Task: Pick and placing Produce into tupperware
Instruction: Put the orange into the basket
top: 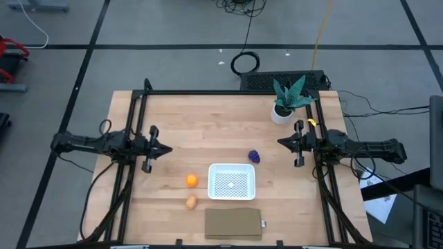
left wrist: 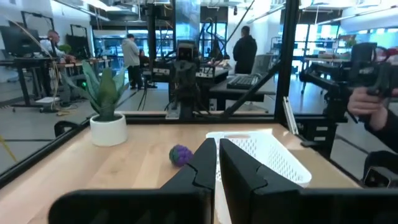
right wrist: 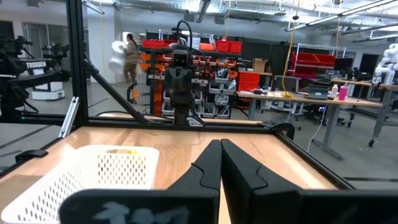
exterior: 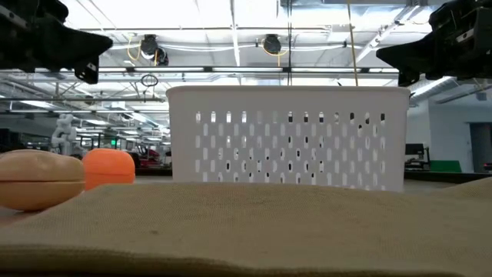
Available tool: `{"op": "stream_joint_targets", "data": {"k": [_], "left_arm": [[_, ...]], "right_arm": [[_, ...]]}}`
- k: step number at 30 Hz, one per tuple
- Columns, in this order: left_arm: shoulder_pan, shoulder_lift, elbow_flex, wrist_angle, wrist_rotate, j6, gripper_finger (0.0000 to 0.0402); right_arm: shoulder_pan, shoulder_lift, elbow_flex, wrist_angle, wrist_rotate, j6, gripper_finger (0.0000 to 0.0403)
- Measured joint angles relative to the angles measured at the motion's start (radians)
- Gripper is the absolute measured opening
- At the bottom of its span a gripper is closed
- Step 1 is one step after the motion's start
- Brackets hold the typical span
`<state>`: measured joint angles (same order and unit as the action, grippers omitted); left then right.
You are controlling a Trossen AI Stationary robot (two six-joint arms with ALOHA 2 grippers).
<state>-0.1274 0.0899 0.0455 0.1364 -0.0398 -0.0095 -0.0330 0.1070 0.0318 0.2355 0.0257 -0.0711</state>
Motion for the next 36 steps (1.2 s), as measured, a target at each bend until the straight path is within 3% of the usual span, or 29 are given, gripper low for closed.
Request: {"op": "stream_joint_targets", "data": {"k": [4, 11, 21, 36], "left_arm": [[-0.02, 0.06, 0.043, -0.003, -0.063, 0.003, 0.0014], [-0.063, 0.228, 0.151, -0.003, -0.076, 0.014, 0.0006], [-0.163, 0.453, 0.378, -0.006, -0.127, 0.04, 0.0001], [-0.255, 0.632, 0.646, -0.122, -0.268, 0.025, 0.0002]], "right_arm": [[0.0, 0.0, 0.0, 0.0, 0.0, 0.0, 0.0], [0.0, 0.0, 0.0, 0.0, 0.001, -0.001, 0.0], [0.0, 0.0, 0.0, 0.0, 0.001, -0.001, 0.0], [0.0, 0.0, 0.0, 0.0, 0.001, -0.001, 0.0]]}}
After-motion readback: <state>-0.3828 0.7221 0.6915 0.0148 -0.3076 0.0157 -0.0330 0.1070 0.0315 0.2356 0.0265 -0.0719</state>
